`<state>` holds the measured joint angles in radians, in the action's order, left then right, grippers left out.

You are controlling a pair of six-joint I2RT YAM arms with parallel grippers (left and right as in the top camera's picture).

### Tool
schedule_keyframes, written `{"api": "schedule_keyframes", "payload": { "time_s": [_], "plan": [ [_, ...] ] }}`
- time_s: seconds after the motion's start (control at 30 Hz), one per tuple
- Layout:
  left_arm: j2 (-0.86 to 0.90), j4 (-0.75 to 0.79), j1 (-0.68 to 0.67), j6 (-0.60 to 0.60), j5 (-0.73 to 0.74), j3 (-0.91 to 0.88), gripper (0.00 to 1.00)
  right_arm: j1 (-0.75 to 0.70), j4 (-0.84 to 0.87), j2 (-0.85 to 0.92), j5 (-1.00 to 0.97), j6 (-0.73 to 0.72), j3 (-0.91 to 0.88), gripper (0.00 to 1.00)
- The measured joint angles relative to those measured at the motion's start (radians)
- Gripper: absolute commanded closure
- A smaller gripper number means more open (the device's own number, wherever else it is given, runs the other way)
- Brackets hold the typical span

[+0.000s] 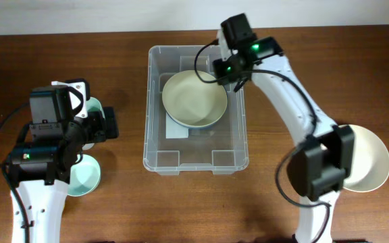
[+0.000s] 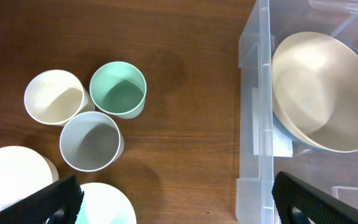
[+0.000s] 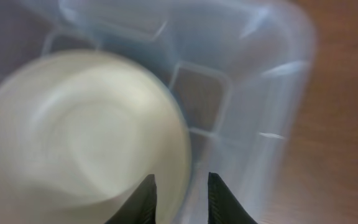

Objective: Pack container
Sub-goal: 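Carry the cream bowl over the bin and set it on the plate, then move the right gripper to the near cream bowl and grasp its rim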

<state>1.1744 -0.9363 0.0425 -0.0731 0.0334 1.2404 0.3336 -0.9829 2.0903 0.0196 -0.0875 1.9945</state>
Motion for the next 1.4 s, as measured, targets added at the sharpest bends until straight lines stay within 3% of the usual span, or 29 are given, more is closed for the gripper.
{"api": "schedule_keyframes", "payload": {
  "time_s": [0.1,0.2,0.37,0.57,0.77,0.97,1.1,1.4],
  "plan": [
    [0.000,0.000,0.000,0.000,0.000,0.000,0.00,-0.054,-0.011,-0.131,-0.043,-0.034,0.001,0.58],
    [0.000,0.000,0.000,0.000,0.000,0.000,0.01,-0.171,-0.062,-0.278,-0.066,-0.098,0.018,0.51],
    [0.000,0.000,0.000,0.000,0.000,0.000,0.00,-0.518,-0.268,-0.459,-0.056,-0.235,0.052,0.47],
    [0.000,0.000,0.000,0.000,-0.007,0.000,0.01,-0.851,-0.417,-0.449,0.047,-0.322,0.007,0.45],
    [0.000,0.000,0.000,0.000,-0.007,0.000,0.00,-1.158,-0.435,-0.434,0.130,-0.347,-0.153,0.45],
    [0.000,0.001,0.000,0.000,-0.007,0.000,0.00,-1.284,-0.344,-0.434,0.156,-0.345,-0.410,0.45],
    [0.000,0.001,0.000,0.000,-0.008,0.000,0.00,-1.294,-0.198,-0.432,0.169,-0.346,-0.659,0.45],
    [0.000,0.000,0.000,0.000,-0.008,0.000,0.00,-1.294,0.031,-0.430,0.186,-0.346,-0.952,0.45]
  ]
}}
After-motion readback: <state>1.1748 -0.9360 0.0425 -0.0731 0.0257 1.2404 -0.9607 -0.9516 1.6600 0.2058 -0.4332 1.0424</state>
